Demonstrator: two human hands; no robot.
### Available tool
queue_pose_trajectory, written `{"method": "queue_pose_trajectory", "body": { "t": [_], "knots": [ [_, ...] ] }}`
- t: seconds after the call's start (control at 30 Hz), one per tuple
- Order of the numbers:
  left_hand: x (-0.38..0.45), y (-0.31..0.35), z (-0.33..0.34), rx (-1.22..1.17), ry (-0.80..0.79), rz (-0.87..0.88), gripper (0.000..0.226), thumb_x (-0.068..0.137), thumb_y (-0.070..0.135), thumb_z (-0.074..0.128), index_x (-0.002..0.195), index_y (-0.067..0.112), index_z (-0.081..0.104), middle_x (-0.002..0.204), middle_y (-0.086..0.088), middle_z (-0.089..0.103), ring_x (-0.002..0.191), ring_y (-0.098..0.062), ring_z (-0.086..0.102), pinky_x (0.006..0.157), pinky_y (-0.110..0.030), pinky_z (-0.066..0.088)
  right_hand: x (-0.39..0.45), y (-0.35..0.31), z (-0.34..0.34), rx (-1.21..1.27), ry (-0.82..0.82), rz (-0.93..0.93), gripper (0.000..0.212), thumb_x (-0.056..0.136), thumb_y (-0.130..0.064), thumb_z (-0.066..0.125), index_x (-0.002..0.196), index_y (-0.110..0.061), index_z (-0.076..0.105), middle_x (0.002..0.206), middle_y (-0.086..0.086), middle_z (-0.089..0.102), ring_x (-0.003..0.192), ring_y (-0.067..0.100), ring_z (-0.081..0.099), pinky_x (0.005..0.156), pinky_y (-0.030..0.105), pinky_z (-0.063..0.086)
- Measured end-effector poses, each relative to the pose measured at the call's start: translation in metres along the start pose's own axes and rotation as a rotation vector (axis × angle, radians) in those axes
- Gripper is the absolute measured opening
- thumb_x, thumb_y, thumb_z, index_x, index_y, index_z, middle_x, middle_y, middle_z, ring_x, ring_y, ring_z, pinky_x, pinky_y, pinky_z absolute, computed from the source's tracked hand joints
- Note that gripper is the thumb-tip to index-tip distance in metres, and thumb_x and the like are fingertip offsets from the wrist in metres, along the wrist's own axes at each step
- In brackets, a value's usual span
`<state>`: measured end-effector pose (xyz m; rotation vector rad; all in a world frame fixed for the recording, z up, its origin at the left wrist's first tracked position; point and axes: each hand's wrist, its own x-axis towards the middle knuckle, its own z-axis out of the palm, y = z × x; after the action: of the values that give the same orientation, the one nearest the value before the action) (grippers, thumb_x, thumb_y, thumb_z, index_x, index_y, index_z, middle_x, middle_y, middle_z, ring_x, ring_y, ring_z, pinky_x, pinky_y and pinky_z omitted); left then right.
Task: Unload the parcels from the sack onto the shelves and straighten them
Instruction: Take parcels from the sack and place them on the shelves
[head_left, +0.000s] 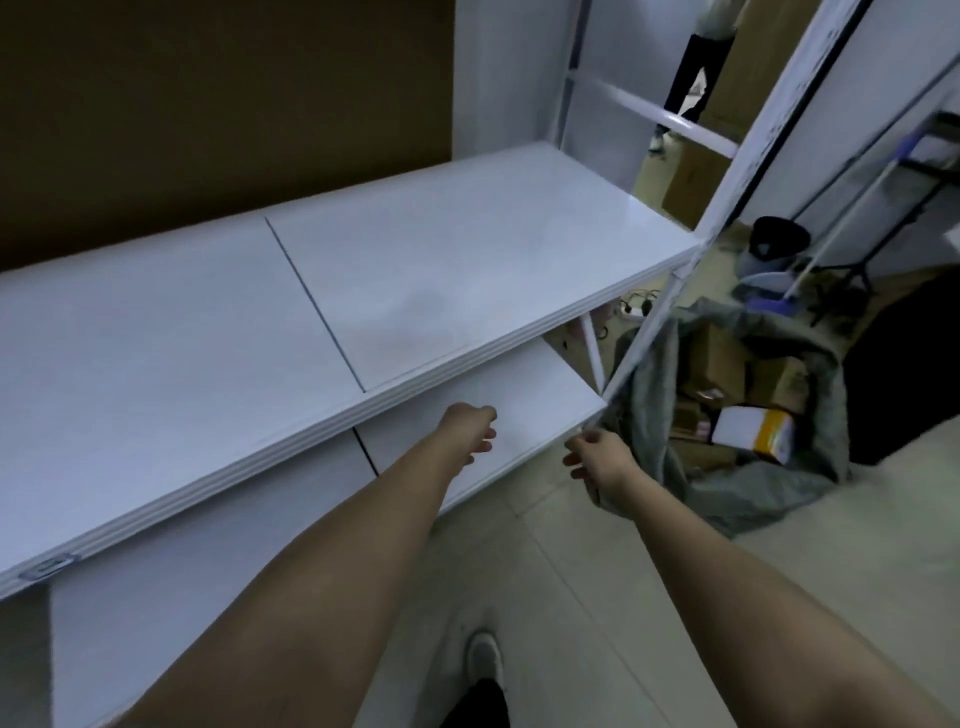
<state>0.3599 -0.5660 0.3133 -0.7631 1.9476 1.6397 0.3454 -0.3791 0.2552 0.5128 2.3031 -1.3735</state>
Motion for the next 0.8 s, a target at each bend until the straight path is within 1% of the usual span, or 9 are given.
{"method": "queue_pose_trajectory", "body": {
  "t": [0.1,0.17,0.23,0.3,0.47,0.53,0.63,0.7,0.8],
  "knots": [
    [0.03,0.022,0.029,0.022,-0.033,-0.029,0.035,0.098,0.021,0.046,0.125,0.0,0.052,0.117,-0.013,0.062,0.095,-0.023,0.059,0.086,-0.031,0.041,0.032,0.0,-0.023,-0.019,0.022,0.04,0.024,0.095,-0.015,0.052,0.106,0.004,0.063,0.072,0.007,0.064,0.062,0.02,0.057,0.065,0.034,0.049],
    [0.045,0.034,0.047,0.031,-0.053,-0.039,0.036,0.098,0.021,0.045,0.126,0.0,0.051,0.119,-0.013,0.062,0.093,-0.022,0.058,0.085,-0.03,0.041,0.048,-0.001,-0.038,-0.042,0.028,0.055,0.024,0.096,-0.017,0.053,0.106,0.002,0.064,0.074,0.005,0.064,0.063,0.018,0.057,0.062,0.025,0.048],
    [0.057,0.049,0.066,0.052,-0.072,-0.051,0.036,0.098,0.021,0.045,0.127,0.001,0.051,0.12,-0.013,0.062,0.093,-0.021,0.058,0.084,-0.03,0.041,0.062,-0.002,-0.056,-0.051,0.051,0.062,0.021,0.096,-0.017,0.052,0.107,-0.003,0.063,0.078,0.004,0.063,0.064,0.011,0.056,0.05,0.013,0.043],
    [0.069,0.063,0.084,0.065,-0.085,-0.059,0.036,0.098,0.021,0.045,0.128,0.001,0.05,0.121,-0.013,0.061,0.092,-0.022,0.057,0.085,-0.031,0.041,0.074,-0.001,-0.074,-0.02,0.071,0.077,0.02,0.097,-0.018,0.052,0.11,-0.006,0.061,0.086,0.007,0.063,0.069,0.011,0.056,0.048,0.016,0.042],
    [0.094,0.094,0.129,0.105,-0.109,-0.066,0.037,0.098,0.023,0.044,0.126,0.001,0.051,0.115,-0.012,0.062,0.091,-0.022,0.057,0.078,-0.028,0.039,0.11,0.006,-0.116,0.044,0.057,0.131,0.026,0.098,-0.015,0.05,0.113,0.002,0.063,0.092,0.017,0.066,0.083,0.029,0.063,0.079,0.038,0.054],
    [0.104,0.105,0.147,0.113,-0.11,-0.07,0.037,0.098,0.023,0.044,0.127,0.001,0.05,0.118,-0.012,0.062,0.092,-0.023,0.057,0.079,-0.028,0.039,0.128,0.012,-0.131,0.035,0.048,0.132,0.025,0.098,-0.013,0.049,0.11,0.004,0.063,0.084,0.015,0.064,0.074,0.026,0.059,0.074,0.037,0.053],
    [0.124,0.121,0.182,0.106,-0.102,-0.08,0.038,0.098,0.023,0.044,0.128,0.0,0.049,0.114,-0.011,0.061,0.09,-0.023,0.056,0.073,-0.028,0.039,0.156,0.024,-0.16,-0.012,-0.01,0.157,0.017,0.098,-0.016,0.052,0.105,-0.003,0.061,0.082,0.011,0.063,0.074,0.023,0.058,0.078,0.037,0.051],
    [0.137,0.132,0.206,0.091,-0.092,-0.083,0.039,0.098,0.022,0.043,0.13,0.0,0.047,0.114,-0.012,0.06,0.089,-0.023,0.055,0.07,-0.028,0.038,0.177,0.033,-0.183,-0.032,-0.05,0.18,0.017,0.098,-0.017,0.052,0.105,-0.004,0.06,0.078,0.007,0.061,0.068,0.019,0.056,0.07,0.033,0.048],
    [0.16,0.149,0.254,0.07,-0.056,-0.082,0.039,0.098,0.023,0.043,0.128,-0.001,0.048,0.113,-0.012,0.06,0.091,-0.024,0.054,0.064,-0.026,0.038,0.218,0.046,-0.23,-0.135,-0.102,0.162,0.026,0.098,-0.024,0.052,0.114,-0.004,0.059,0.091,0.011,0.064,0.077,0.022,0.059,0.065,0.028,0.046]
  ]
}}
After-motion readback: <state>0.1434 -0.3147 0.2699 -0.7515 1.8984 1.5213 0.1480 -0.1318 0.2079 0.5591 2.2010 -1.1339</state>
